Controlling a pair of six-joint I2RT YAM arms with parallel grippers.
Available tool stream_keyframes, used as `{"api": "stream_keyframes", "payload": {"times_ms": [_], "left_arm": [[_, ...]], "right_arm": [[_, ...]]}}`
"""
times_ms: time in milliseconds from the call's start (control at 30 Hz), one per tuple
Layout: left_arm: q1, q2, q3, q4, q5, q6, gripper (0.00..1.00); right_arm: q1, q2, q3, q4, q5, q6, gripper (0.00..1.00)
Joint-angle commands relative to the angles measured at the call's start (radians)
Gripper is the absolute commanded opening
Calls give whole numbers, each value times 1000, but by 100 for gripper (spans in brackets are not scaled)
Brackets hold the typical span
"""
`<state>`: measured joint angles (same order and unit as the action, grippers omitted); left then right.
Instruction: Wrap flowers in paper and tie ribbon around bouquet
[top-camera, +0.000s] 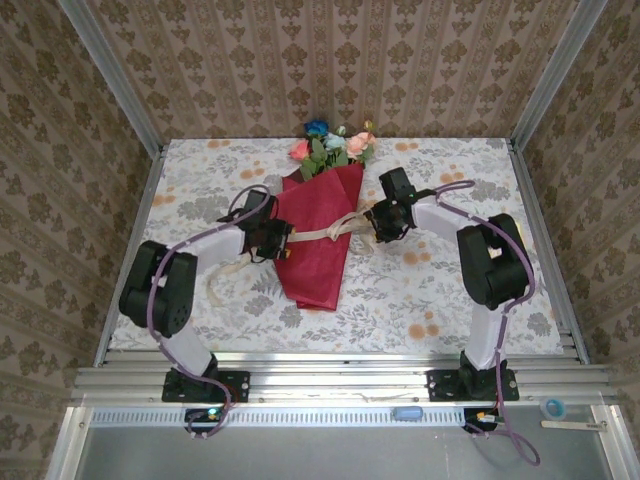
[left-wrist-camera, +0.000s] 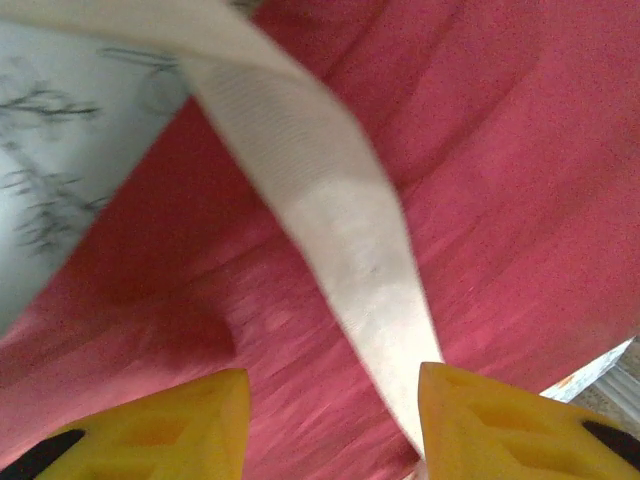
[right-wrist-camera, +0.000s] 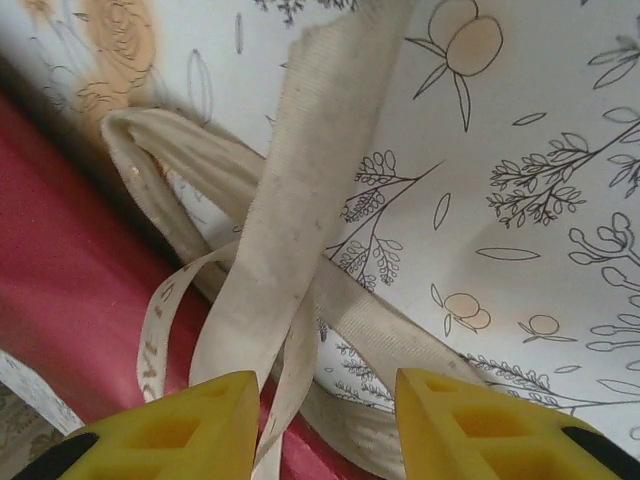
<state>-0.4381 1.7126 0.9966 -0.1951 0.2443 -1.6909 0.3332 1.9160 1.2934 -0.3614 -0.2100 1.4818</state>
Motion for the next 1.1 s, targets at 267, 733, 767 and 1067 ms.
{"api": "stream_keyframes", "payload": {"times_ms": [267,733,767,1067], "left_arm": [[1,128,80,62,52,-75,46],[9,160,60,98,84,-89,11],[9,158,61,97,85,-86,9],[13,120,45,86,75,-69,0]], "right_arm": [[77,19,68,66,-41,44,39],[122,92,170,53,-46,28,37],[128,92,175,51,-46,29,37],[145,124,216,27,-26,20,34]]}}
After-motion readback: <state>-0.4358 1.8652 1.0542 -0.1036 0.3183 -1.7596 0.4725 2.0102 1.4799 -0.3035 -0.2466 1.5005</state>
